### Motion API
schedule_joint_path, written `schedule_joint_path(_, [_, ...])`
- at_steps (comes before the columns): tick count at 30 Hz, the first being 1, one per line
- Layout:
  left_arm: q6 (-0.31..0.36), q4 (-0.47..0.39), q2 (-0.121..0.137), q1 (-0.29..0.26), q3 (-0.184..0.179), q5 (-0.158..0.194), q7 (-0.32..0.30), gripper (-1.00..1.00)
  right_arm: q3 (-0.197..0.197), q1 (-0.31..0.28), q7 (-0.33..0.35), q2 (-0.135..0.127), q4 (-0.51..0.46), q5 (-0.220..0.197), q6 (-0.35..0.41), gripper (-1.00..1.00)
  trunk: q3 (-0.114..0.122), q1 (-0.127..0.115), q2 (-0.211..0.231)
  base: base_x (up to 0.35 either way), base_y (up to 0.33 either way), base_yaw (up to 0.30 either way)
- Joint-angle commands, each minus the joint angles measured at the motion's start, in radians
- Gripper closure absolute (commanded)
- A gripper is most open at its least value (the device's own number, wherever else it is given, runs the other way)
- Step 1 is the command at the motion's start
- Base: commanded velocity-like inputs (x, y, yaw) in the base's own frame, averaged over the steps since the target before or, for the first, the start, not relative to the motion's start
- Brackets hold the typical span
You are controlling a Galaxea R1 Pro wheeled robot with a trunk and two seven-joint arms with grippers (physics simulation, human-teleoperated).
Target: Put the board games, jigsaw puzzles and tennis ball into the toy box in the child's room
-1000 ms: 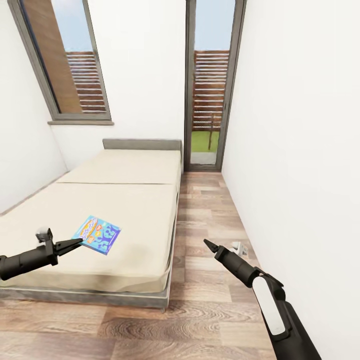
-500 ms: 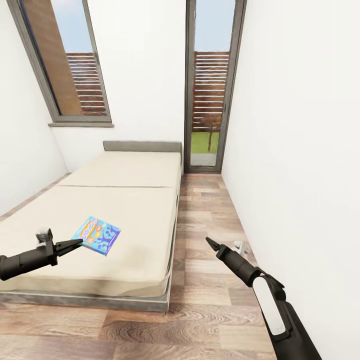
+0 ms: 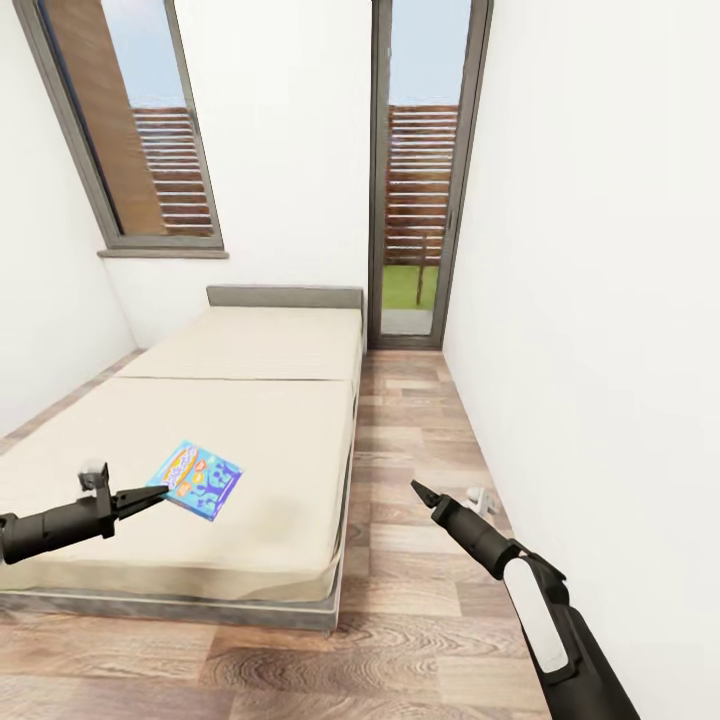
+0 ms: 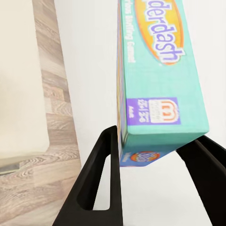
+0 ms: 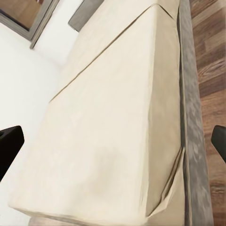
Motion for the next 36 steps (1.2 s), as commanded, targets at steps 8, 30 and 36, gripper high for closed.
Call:
schedule_joint_path(8, [0.008,0.002,-0.004,0.0,0.0,-0.016,-0.001,1.0,-0.011,-0.001,0.009,-0.007,0.004,-0.004,0.009,-1.0,0.024,-0.031,0.056,0.0,0.0,0.0])
schedule_joint_path(30, [0.009,0.002,-0.009,-0.006,0.002,-0.018,-0.004,1.0,-0.013,-0.001,0.011,-0.036,0.003,-0.007,0.008,-1.0,0.093,-0.115,0.21,0.0,0.0,0.0])
schedule_joint_path(36, [0.009,0.0,-0.009,-0.007,0.003,-0.017,-0.007,1.0,-0.014,-0.001,0.01,-0.038,0.002,-0.008,0.007,-1.0,0.112,-0.138,0.252,0.0,0.0,0.0])
